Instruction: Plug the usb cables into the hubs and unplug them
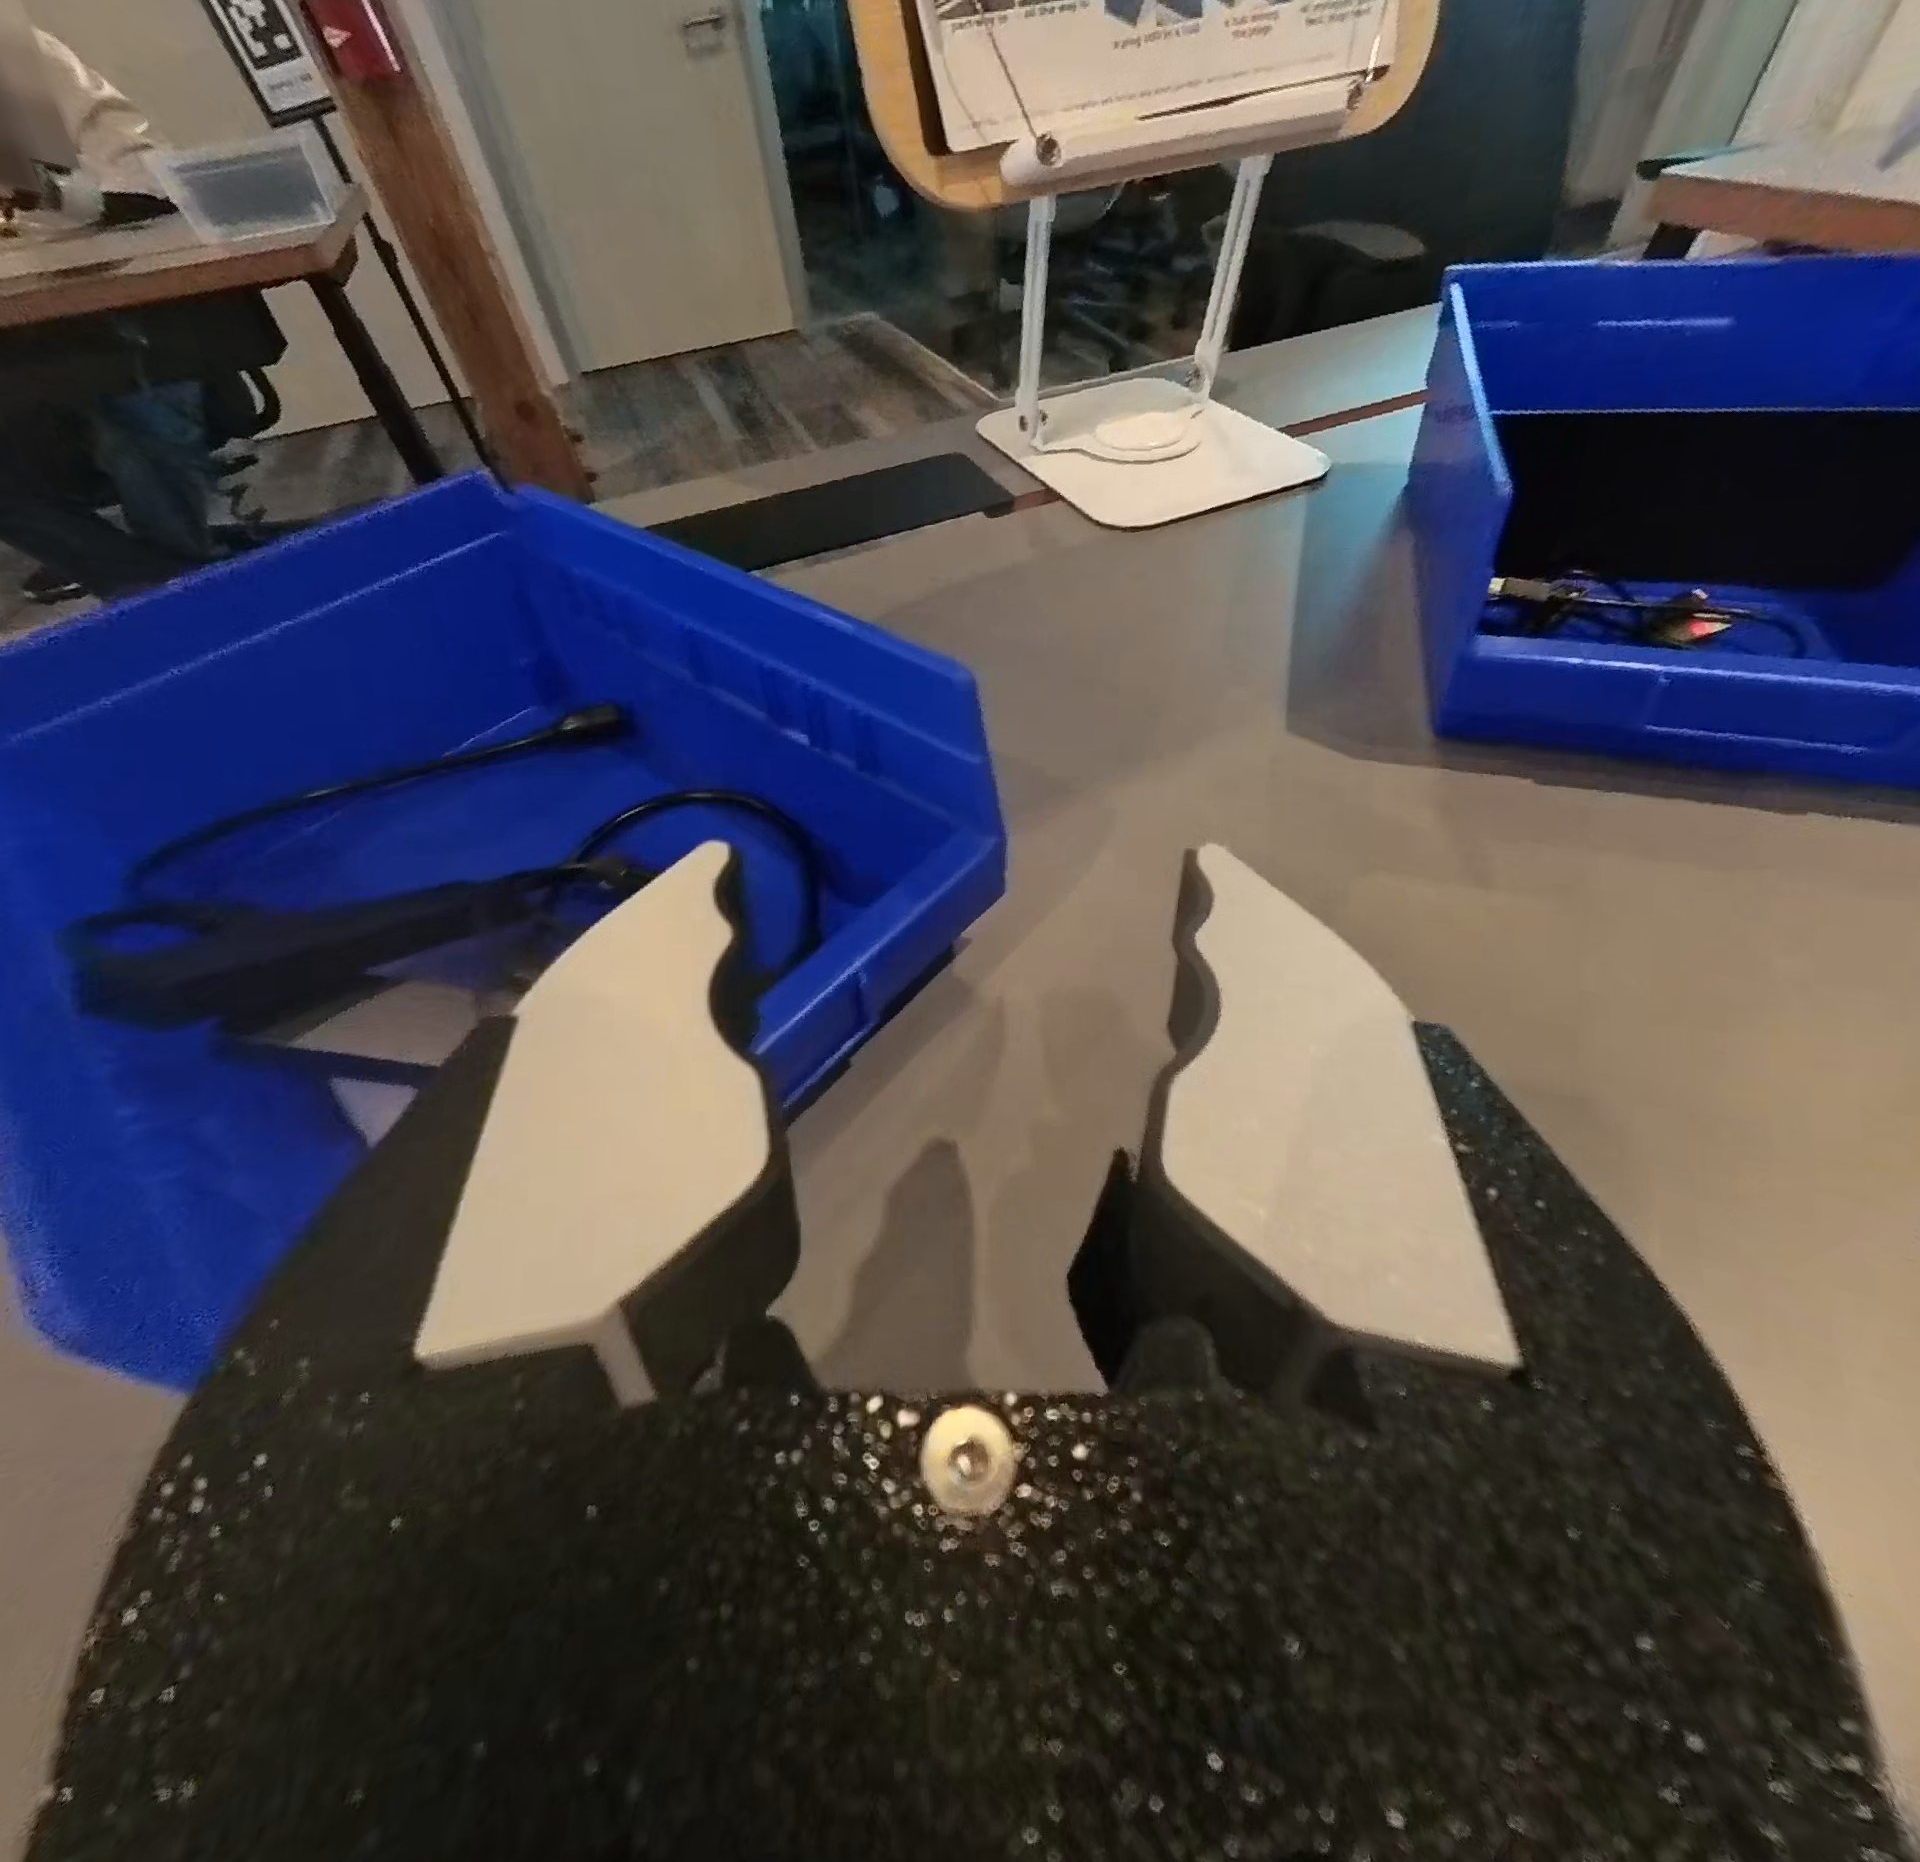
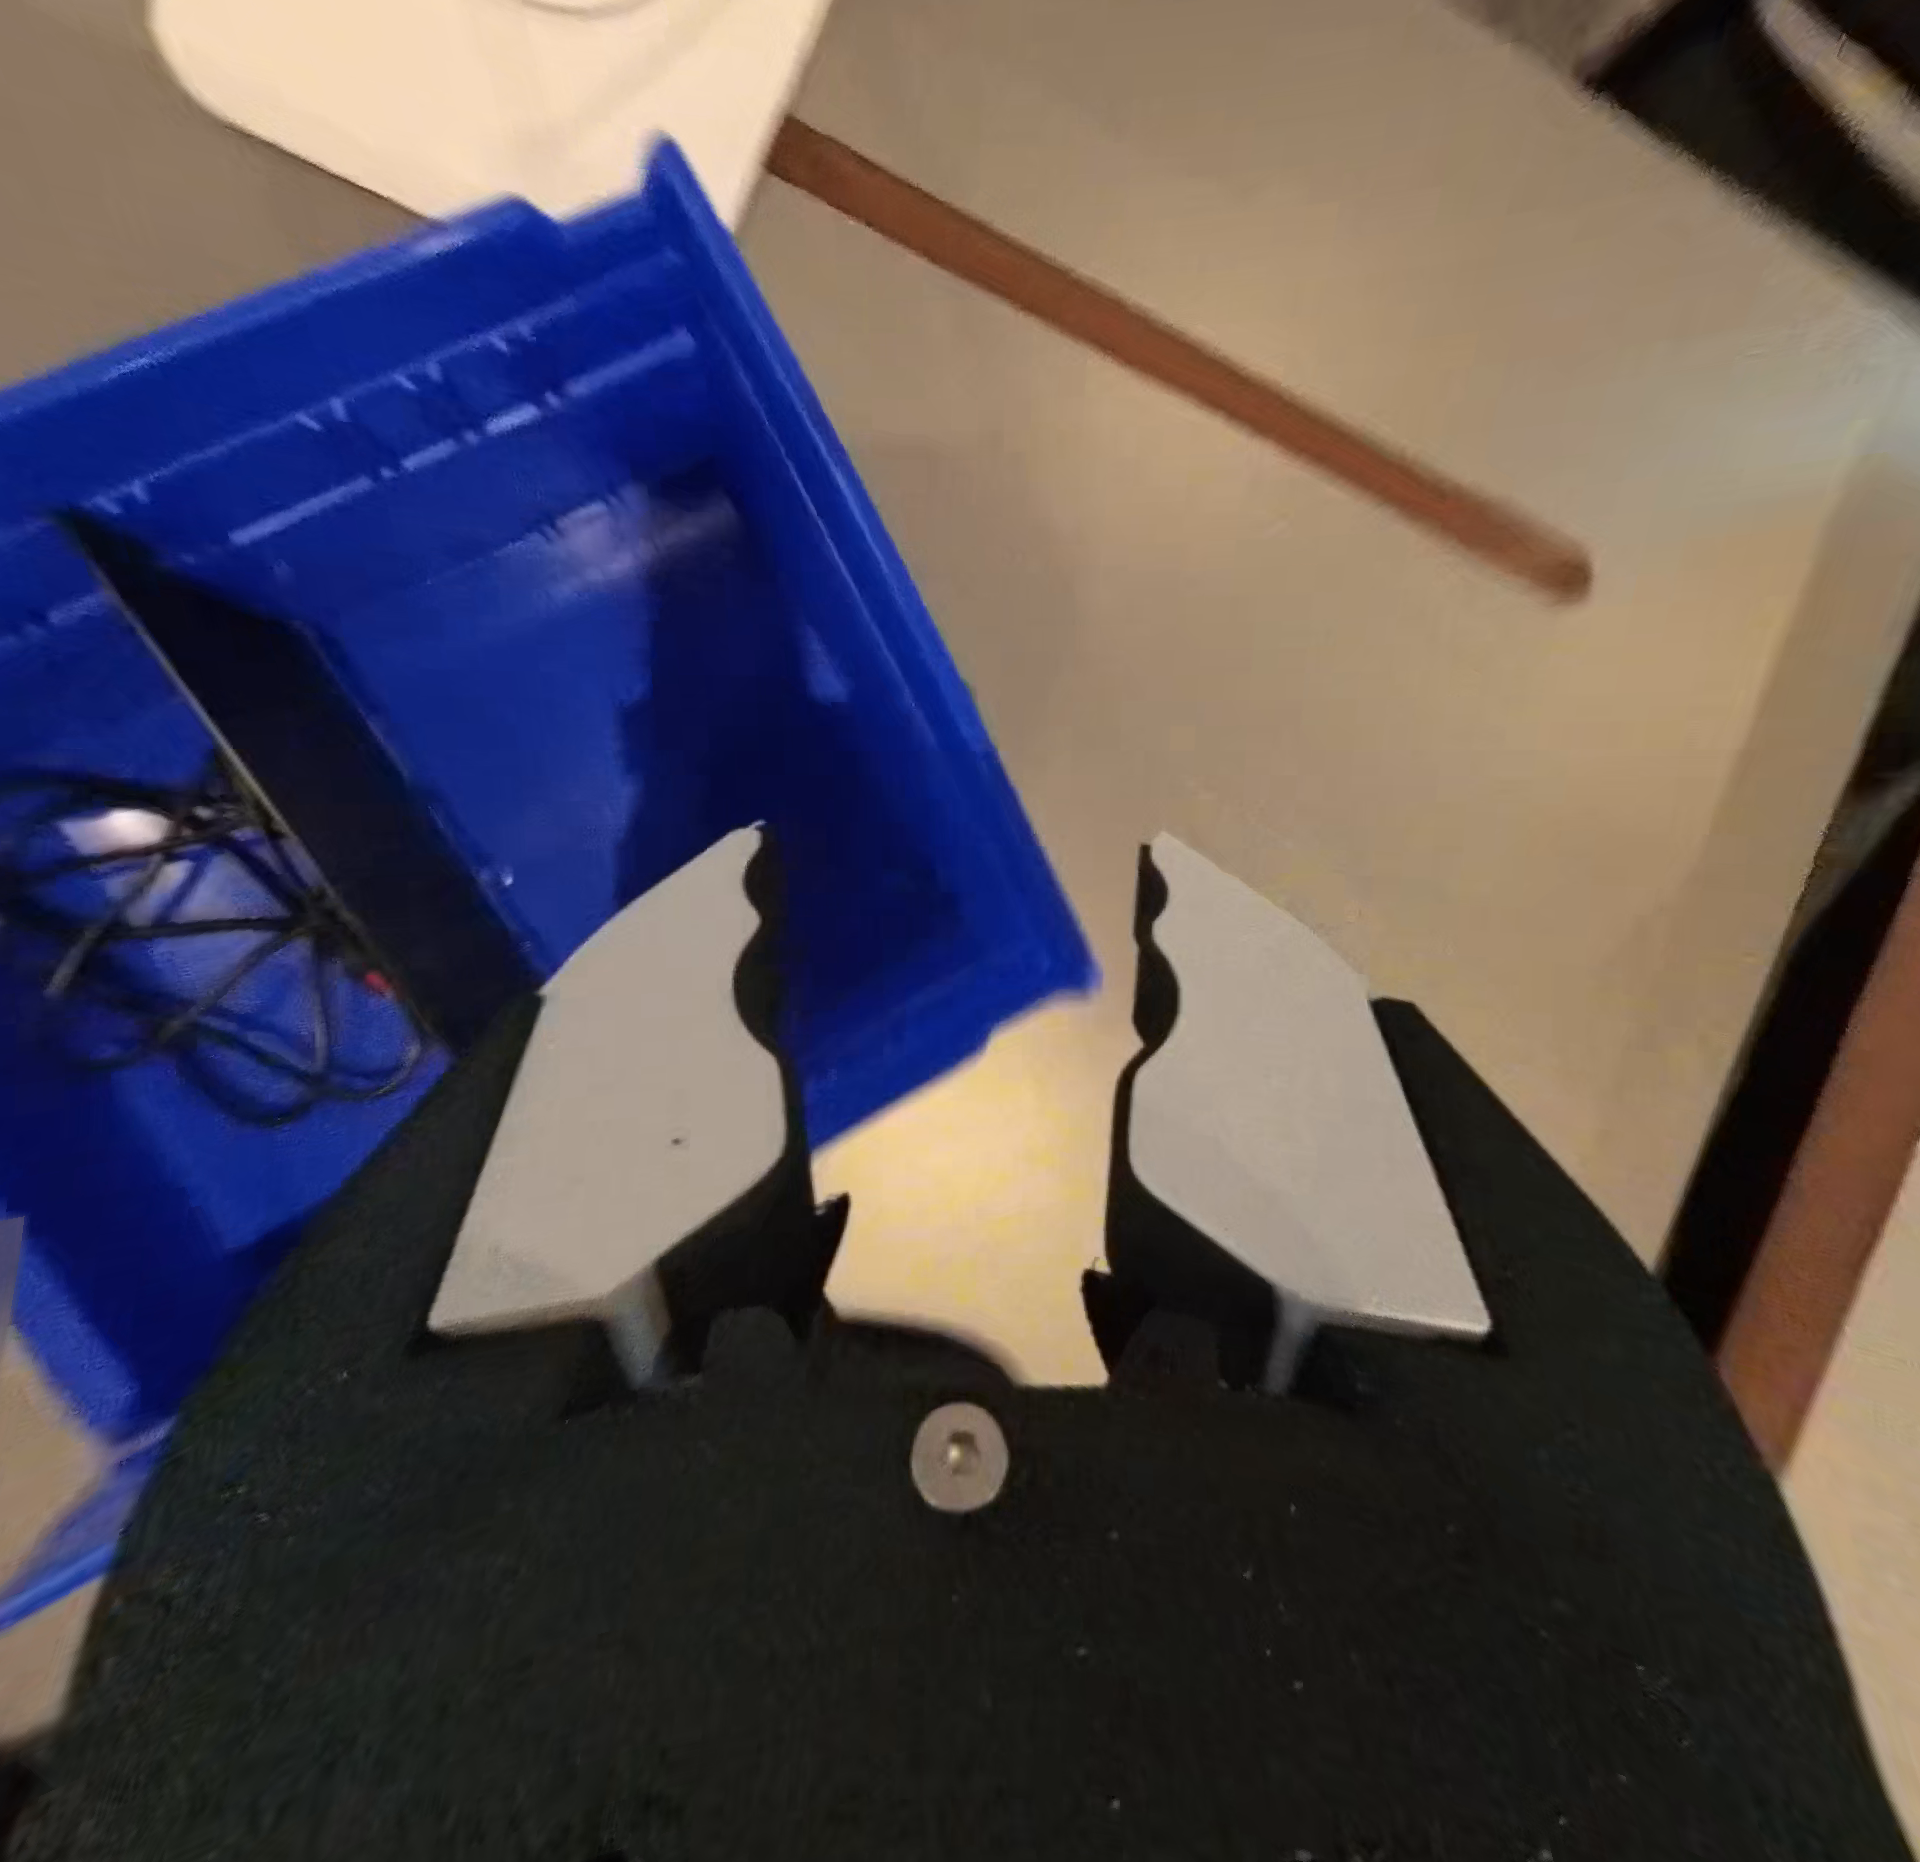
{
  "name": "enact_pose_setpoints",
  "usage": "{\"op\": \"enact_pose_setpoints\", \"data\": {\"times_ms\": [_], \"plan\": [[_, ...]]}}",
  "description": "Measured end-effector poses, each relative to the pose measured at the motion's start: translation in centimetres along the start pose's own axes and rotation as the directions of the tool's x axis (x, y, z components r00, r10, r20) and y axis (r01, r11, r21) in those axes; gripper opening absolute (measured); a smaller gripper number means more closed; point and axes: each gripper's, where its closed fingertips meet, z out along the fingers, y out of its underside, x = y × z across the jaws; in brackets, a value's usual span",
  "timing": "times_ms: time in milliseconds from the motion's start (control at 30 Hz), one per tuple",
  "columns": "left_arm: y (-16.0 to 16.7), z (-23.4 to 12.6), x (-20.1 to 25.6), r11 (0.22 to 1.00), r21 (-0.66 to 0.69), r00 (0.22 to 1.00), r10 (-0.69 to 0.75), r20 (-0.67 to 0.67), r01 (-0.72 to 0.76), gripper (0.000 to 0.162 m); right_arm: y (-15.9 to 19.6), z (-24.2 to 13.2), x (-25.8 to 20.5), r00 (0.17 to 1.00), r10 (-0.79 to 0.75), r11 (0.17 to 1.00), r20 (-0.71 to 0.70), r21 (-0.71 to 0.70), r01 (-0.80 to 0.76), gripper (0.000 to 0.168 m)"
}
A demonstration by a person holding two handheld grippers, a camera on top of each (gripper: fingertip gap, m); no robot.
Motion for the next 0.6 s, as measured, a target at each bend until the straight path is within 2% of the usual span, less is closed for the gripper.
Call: {"op": "enact_pose_setpoints", "data": {"times_ms": [100,167,267,300,500,600], "plan": [[-0.3,0.6,1.0,0.999,0.031,0.999,-0.013,-0.037,0.014,0.078,4.4,-1.3,-1.2,0.979,0.199,0.980,0.041,-0.024,-0.198,0.058],[-0.5,1.1,1.8,0.999,0.042,0.998,-0.012,-0.068,0.015,0.078,5.9,-0.9,-2.6,0.968,0.231,0.973,0.094,-0.022,-0.230,0.059],[-0.8,1.6,2.8,0.999,0.035,0.995,0.017,-0.098,-0.013,0.078,8.0,0.7,-4.1,0.959,0.259,0.963,0.111,-0.101,-0.249,0.063],[-0.9,1.6,3.1,0.999,0.034,0.994,0.029,-0.103,-0.025,0.078,8.4,1.2,-4.4,0.958,0.264,0.960,0.111,-0.124,-0.250,0.057],[-1.3,1.3,3.7,0.997,0.037,0.992,0.064,-0.109,-0.061,0.077,7.1,3.2,-3.1,0.965,0.245,0.965,0.098,-0.115,-0.234,0.021],[-1.1,1.3,3.7,0.998,0.033,0.992,0.052,-0.112,-0.049,0.076,5.3,4.5,-1.0,0.973,0.223,0.973,0.058,-0.079,-0.218,0.015]]}}
